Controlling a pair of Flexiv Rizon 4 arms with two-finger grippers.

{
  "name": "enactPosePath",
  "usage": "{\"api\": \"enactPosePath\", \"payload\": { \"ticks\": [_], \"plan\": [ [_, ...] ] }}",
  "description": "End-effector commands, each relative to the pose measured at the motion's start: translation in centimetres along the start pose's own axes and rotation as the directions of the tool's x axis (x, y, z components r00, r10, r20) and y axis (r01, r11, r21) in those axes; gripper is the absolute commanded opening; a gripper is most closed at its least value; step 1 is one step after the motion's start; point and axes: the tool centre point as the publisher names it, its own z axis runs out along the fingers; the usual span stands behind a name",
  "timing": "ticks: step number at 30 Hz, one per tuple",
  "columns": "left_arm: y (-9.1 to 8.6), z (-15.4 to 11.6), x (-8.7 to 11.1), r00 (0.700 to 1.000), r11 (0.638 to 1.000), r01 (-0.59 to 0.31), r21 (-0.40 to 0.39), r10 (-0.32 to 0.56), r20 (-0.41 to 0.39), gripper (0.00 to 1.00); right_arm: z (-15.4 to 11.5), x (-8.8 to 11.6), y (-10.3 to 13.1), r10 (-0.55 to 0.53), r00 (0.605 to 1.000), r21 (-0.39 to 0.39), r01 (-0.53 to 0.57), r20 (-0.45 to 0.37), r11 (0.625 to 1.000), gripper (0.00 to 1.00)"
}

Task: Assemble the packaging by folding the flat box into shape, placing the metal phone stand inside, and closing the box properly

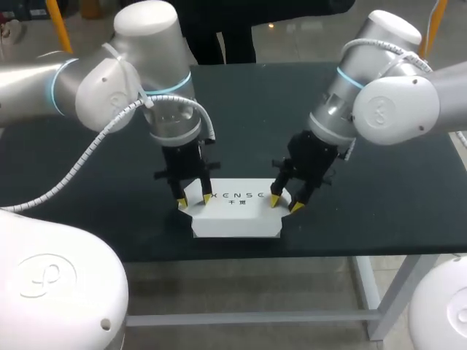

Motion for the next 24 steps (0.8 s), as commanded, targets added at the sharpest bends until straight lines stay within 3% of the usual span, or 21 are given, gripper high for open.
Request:
{"api": "enactPosePath", "payload": {
  "ticks": [1,24],
  "plan": [
    [0.5,0.2,0.0,1.0,1.0,-0.009,0.009,0.009,0.001,0.51,-0.1,0.3,0.1,-0.005,1.0,0.006,0.005,0.004,1.0,0.53],
    [1.4,0.9,0.1,0.996,0.996,-0.069,0.06,0.071,-0.044,0.55,1.2,0.1,0.3,-0.04,0.999,-0.048,0.041,0.019,0.998,0.54]
  ]
}}
